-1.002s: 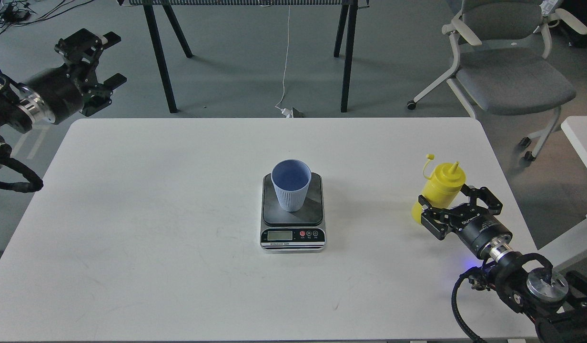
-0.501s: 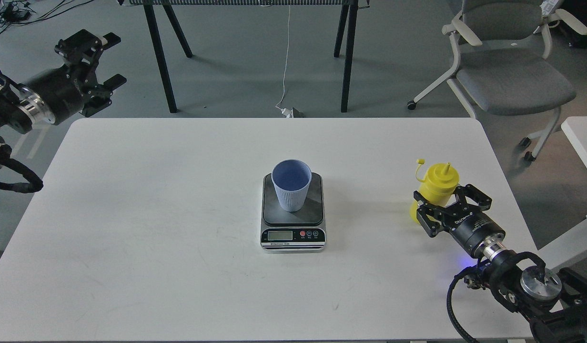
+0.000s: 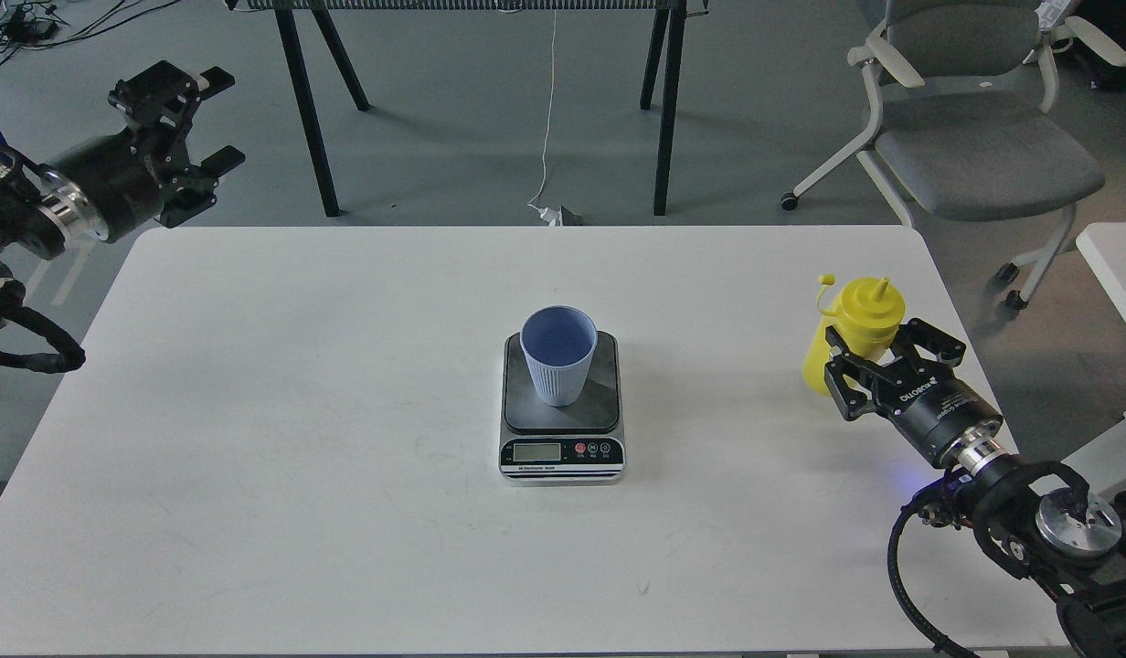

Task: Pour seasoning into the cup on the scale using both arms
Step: 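Grasp the yellow bottle with the right gripper and lift it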

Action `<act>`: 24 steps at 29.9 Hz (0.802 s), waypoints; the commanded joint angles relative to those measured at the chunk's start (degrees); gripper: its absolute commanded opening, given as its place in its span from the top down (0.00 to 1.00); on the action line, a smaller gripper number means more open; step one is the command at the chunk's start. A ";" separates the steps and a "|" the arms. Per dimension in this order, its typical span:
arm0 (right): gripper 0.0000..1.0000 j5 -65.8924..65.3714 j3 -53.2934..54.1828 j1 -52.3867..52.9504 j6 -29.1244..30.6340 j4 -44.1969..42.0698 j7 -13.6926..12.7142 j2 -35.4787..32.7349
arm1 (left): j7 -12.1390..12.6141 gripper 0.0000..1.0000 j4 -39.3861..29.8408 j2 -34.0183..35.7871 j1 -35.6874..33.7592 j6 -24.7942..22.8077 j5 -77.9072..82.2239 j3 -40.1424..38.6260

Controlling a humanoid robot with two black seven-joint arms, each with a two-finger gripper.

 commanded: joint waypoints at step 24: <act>0.95 -53.53 -10.45 42.88 -3.18 1.54 0.01 -4.47 | 0.00 0.01 -0.09 -0.41 -0.09 0.00 -0.46 -2.68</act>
